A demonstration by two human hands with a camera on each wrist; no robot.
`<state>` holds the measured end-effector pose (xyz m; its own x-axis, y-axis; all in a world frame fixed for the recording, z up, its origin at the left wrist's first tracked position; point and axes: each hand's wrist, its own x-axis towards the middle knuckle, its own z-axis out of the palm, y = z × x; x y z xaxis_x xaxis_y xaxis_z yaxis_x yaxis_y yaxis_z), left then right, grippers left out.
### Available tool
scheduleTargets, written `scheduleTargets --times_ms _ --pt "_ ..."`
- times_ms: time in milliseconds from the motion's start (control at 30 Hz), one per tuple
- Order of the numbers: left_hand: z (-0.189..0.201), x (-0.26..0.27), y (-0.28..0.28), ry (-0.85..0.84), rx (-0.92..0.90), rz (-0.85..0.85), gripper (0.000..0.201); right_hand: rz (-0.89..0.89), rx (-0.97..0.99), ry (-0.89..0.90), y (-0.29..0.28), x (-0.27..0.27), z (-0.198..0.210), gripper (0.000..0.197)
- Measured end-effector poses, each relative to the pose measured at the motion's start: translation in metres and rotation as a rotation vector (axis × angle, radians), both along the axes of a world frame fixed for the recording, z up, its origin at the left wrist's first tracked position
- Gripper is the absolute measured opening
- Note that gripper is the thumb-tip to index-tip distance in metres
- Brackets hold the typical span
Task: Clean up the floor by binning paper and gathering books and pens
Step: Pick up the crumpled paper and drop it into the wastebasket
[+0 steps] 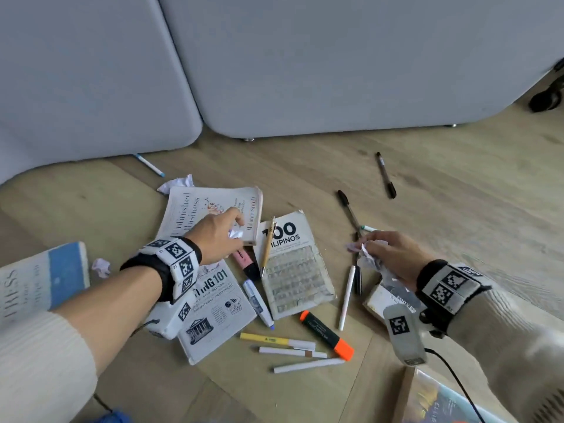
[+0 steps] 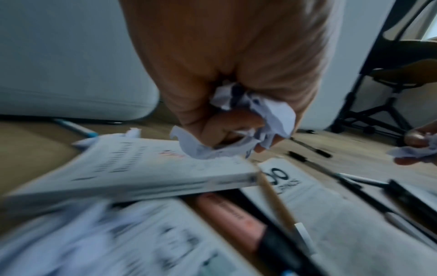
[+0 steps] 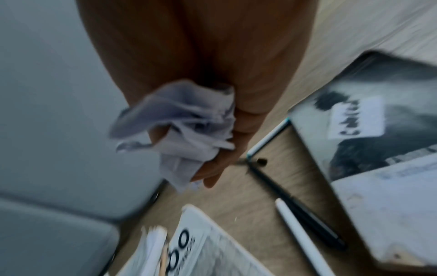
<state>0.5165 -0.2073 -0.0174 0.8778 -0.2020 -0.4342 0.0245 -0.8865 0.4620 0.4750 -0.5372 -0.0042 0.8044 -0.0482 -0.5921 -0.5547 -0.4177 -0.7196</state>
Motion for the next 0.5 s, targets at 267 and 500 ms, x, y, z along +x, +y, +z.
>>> scheduleTargets --times_ms 267,500 --pt "-0.007 -0.08 0.119 -0.081 0.196 0.303 0.037 0.264 -0.056 -0.001 0.127 0.026 -0.006 0.012" --pt "0.004 -0.14 0.183 -0.012 0.38 0.325 0.028 0.773 -0.437 -0.248 0.246 0.025 0.004 0.029"
